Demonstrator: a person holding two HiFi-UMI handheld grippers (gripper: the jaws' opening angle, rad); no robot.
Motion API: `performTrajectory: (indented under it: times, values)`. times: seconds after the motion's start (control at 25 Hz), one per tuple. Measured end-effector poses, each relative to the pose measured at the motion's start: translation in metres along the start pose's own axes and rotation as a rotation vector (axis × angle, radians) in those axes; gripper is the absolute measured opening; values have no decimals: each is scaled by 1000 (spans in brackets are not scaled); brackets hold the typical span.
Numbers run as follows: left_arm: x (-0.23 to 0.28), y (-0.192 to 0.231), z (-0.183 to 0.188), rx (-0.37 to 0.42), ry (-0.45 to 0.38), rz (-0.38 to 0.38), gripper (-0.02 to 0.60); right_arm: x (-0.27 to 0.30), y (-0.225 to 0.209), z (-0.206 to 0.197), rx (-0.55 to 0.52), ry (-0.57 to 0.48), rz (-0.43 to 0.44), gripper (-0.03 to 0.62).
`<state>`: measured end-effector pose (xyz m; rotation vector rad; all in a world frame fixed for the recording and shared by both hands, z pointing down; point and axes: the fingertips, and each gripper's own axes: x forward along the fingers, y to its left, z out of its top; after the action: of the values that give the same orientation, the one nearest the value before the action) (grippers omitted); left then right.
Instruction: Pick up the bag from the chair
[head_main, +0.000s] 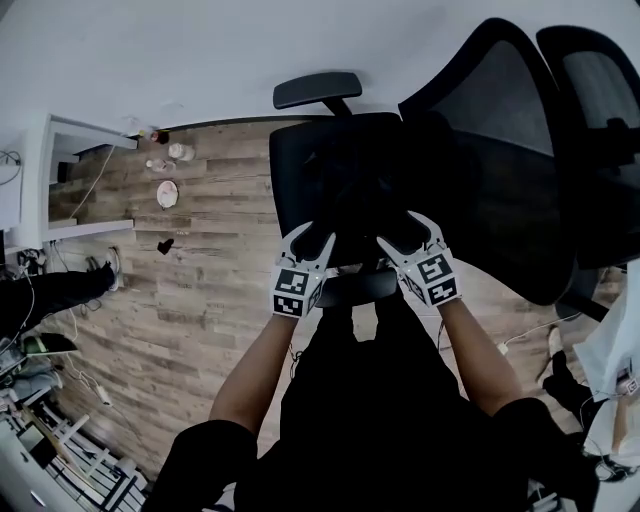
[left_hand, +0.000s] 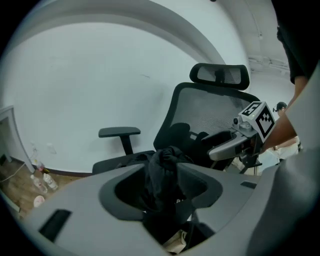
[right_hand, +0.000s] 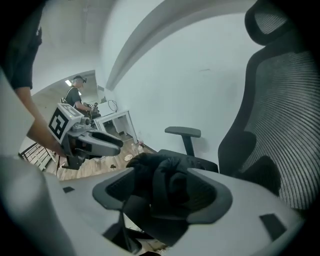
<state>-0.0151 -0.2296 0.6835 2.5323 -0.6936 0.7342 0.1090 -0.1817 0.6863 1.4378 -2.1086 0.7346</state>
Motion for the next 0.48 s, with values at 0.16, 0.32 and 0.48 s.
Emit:
performTrajectory:
  times: [0.16, 0.32, 0.48]
  values:
    - [31, -7, -30, 28, 92, -82, 373, 19, -7, -22, -17, 60, 7, 359]
    - [60, -5, -63, 74, 199, -92, 383, 42, -16, -46, -18, 124, 19, 379]
    - [85, -8, -79, 106, 253, -112, 382, 57, -22, -59, -34, 162, 19, 382]
